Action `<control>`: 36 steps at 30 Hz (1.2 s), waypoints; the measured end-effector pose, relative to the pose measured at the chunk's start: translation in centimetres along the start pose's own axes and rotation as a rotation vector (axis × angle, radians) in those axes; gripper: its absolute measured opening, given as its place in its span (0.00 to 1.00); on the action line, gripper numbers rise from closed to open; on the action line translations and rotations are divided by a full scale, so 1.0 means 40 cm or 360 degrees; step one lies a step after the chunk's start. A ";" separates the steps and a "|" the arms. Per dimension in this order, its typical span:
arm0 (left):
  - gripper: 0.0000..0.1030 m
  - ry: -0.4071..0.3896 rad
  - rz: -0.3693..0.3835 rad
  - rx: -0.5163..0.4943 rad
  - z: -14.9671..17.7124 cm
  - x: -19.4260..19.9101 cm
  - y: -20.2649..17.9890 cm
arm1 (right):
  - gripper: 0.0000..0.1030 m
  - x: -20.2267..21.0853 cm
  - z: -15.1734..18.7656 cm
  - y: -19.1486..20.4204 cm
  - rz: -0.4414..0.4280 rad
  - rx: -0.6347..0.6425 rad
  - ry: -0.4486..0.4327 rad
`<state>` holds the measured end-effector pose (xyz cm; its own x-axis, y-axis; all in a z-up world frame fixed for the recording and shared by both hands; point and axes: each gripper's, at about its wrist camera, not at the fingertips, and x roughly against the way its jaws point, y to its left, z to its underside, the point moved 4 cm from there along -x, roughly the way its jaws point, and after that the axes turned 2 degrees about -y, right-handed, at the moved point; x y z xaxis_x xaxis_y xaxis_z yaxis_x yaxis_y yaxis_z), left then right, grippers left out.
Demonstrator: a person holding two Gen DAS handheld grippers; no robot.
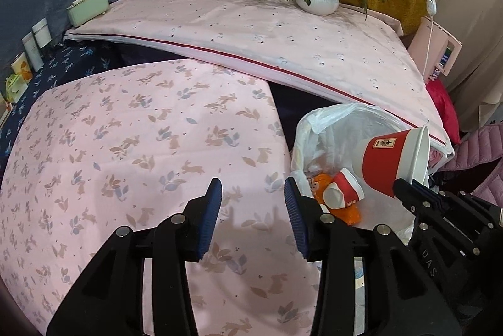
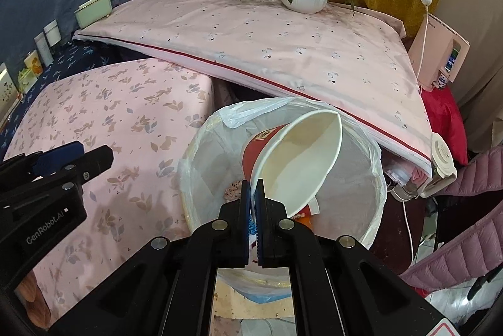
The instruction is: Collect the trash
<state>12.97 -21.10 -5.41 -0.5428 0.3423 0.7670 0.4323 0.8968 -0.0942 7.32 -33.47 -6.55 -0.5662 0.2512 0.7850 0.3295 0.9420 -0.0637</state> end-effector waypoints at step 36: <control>0.78 -0.0067 -0.0247 -0.0015 0.115 0.142 0.104 | 0.71 0.137 0.090 0.100 0.0074 0.0131 -0.0030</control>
<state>8.38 -14.15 -4.37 -0.6331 0.2112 0.7447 0.3475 0.9372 0.0296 2.81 -27.54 -4.74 -0.5658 0.2986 0.7685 0.2932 0.9441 -0.1510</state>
